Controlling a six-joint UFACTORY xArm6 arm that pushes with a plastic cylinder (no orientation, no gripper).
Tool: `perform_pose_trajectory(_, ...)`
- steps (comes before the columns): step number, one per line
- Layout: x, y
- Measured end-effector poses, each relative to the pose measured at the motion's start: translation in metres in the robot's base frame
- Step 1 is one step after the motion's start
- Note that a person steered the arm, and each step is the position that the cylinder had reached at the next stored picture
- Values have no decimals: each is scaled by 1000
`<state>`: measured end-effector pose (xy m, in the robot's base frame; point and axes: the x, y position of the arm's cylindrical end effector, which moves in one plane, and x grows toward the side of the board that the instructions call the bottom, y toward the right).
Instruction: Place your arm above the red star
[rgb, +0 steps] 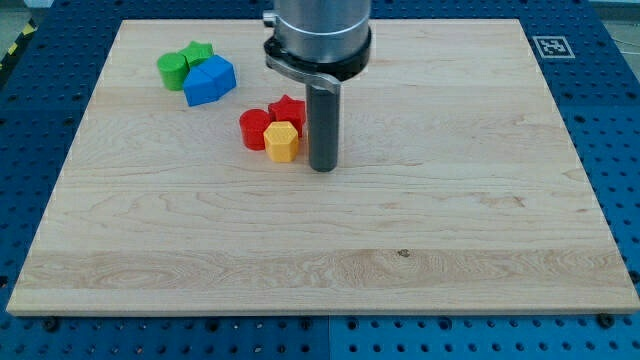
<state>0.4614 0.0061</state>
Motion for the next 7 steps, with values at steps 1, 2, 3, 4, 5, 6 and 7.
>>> perform_pose_trajectory(1,15,5)
perform_pose_trajectory(2,13,11)
perform_pose_trajectory(3,-21,27)
perform_pose_trajectory(4,-71,28)
perform_pose_trajectory(5,-98,3)
perform_pose_trajectory(6,-99,-15)
perform_pose_trajectory(7,-102,-25)
